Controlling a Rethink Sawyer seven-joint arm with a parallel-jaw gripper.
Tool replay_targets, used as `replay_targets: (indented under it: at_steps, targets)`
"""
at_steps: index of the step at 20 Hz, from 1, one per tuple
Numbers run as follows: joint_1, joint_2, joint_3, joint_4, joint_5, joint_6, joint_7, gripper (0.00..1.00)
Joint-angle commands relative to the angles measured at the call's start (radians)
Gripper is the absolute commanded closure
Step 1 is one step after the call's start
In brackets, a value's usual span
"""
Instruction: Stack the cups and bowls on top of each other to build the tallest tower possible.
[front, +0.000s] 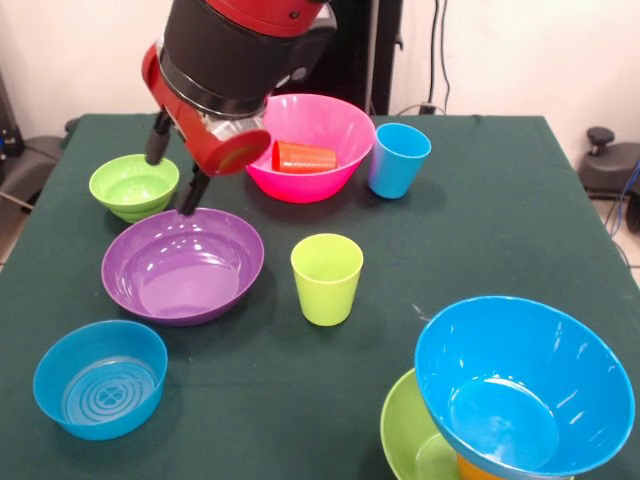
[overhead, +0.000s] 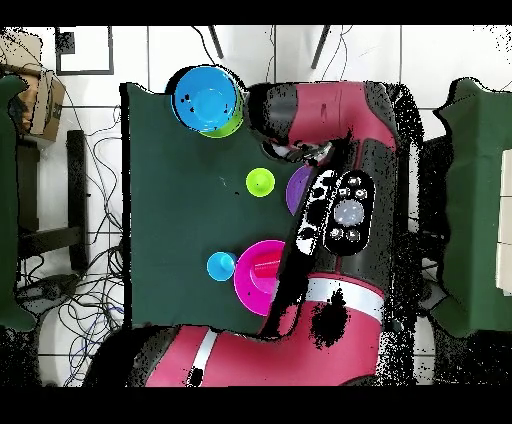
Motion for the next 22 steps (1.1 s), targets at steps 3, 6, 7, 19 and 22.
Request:
replay_targets:
  at_steps: [3,6,7,19,22]
  targets:
    - [-0.048,-0.032,0.129,0.19,0.159,-0.235,0.123,0.0]
    - [-0.053,-0.055,0.139,0.203,0.211,-0.209,0.057,0.0]
    - [-0.052,-0.058,0.137,0.201,0.223,-0.2,0.046,0.0]
    - [-0.097,-0.143,0.199,0.29,0.364,-0.225,-0.081,0.0]
    - [-0.125,-0.183,0.25,0.346,0.405,-0.277,-0.133,0.0]
